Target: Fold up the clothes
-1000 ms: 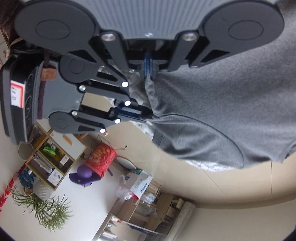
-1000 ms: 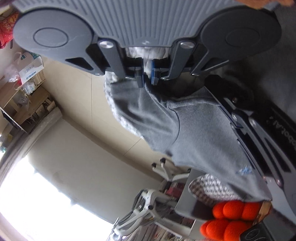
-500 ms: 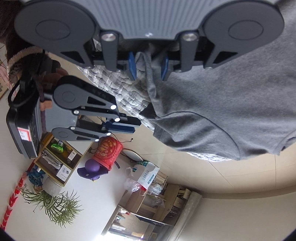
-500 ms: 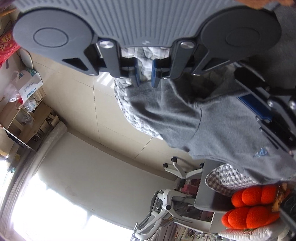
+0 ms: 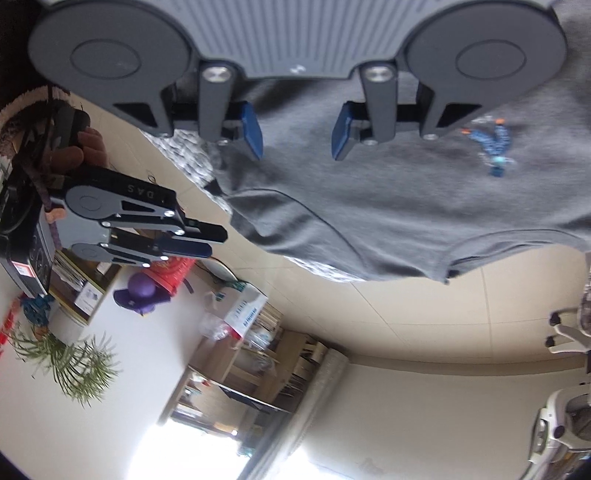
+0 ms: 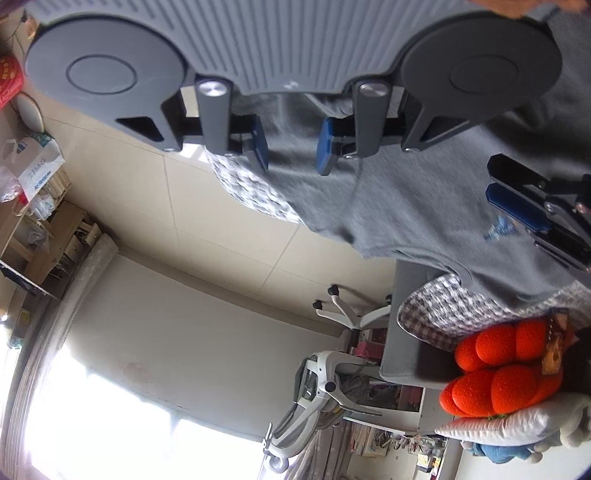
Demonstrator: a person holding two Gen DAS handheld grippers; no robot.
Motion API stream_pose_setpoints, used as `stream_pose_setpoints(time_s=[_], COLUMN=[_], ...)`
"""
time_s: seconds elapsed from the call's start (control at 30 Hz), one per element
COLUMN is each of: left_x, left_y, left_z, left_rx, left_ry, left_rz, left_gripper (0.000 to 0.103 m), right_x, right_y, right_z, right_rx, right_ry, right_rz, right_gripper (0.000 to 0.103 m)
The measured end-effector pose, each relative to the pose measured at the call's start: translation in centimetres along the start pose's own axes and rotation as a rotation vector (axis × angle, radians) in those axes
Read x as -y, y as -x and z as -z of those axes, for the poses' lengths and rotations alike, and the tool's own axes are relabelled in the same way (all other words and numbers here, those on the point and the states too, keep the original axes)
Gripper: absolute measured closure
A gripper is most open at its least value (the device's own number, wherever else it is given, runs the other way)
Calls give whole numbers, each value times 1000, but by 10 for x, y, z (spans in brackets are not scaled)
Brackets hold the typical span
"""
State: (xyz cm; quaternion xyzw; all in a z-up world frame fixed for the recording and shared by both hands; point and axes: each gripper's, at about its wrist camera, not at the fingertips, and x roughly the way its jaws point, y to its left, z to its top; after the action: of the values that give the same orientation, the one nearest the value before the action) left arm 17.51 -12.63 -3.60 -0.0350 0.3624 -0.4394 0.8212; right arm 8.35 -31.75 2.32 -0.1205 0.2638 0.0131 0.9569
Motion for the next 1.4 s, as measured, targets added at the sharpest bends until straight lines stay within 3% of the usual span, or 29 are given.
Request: stream_pose_setpoints(time_s=[0.37,0.8,1.2,1.4], left_x=[-50,-121,-187,-219], left_y=[52,120,192,207], left_z=[-3,5,28,43], left_rx=[71,140,268,290], left_ry=[65,196,337,417], left_rz=[-125,-293,-503,-528], left_gripper=[59,57,50,50], right_x=[-29,-91,-168,-222], right_y=[-15,-30,-50,-66], right_z=[-47,-102,-139,-149], right_rx=[-17,-30,-52,-78], right_ry=[-83,-92,-26,-27], right_rz=[-128,-289,-419,-529], right_gripper=[68,65,64,64])
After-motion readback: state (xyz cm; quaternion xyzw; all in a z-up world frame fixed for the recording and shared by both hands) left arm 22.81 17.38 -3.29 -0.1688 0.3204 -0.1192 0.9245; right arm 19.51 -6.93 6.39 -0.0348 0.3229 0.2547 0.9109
